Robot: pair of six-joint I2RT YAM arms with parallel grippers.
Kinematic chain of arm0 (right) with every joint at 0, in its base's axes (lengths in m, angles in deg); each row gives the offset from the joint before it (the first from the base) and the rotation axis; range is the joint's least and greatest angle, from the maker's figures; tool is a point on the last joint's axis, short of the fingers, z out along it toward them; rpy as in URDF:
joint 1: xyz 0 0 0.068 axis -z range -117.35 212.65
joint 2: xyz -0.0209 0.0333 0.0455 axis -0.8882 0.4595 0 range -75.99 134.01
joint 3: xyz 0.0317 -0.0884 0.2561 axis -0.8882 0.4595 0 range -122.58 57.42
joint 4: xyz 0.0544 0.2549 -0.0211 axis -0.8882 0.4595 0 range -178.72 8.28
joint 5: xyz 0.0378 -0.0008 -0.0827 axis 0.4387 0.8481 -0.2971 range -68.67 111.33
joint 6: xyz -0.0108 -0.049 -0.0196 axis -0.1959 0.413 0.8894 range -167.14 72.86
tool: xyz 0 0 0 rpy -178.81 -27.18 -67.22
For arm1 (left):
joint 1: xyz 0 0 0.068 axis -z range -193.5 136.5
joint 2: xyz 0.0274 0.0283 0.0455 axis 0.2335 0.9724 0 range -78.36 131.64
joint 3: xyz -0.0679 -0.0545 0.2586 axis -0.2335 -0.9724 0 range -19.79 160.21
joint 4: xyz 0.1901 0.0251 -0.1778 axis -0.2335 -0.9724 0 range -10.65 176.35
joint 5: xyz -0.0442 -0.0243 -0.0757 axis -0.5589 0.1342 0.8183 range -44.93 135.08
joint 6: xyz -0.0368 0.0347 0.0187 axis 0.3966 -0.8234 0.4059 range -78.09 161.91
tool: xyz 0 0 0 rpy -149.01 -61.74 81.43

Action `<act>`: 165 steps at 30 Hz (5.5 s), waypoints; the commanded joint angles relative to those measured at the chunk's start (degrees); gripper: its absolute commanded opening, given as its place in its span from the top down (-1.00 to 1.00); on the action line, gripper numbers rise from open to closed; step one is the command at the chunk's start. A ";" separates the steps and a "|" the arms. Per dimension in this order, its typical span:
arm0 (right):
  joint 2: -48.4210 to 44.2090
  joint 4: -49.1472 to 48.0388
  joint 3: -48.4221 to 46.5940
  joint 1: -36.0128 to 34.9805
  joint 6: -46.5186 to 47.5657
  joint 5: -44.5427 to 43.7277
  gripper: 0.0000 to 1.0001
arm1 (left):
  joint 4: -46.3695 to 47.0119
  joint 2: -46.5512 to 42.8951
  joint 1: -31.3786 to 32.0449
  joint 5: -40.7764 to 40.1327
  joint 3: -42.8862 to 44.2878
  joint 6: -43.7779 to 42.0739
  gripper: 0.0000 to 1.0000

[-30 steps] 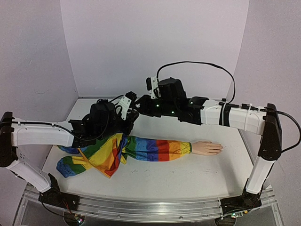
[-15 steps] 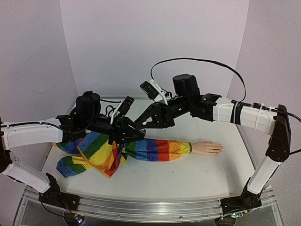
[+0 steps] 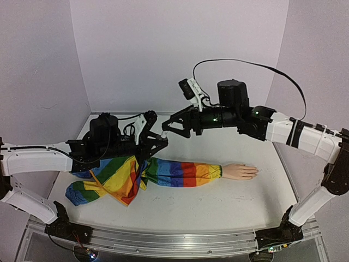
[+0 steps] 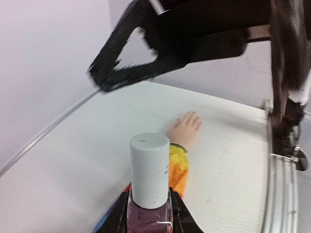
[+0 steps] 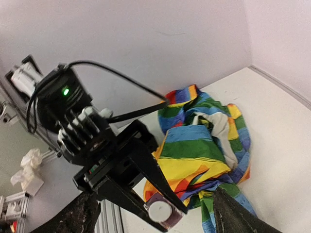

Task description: Paint the nails

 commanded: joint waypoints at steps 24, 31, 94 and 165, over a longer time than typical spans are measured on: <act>11.27 -1.09 -10.03 -4.46 -21.35 -24.23 0.26 | 3.73 4.48 4.58 -36.64 4.28 -6.04 1.00; 12.74 -1.59 -10.66 -4.88 -21.79 -22.10 0.40 | 3.80 4.46 4.65 -36.86 4.29 -6.51 1.00; 10.22 0.29 -9.86 -3.68 -16.84 -14.07 0.06 | 3.36 0.38 3.51 -31.24 1.30 -10.30 1.00; 14.10 -0.30 -16.38 -2.07 -18.38 -8.83 0.15 | 1.40 -3.03 -2.28 -18.72 0.99 -2.38 1.00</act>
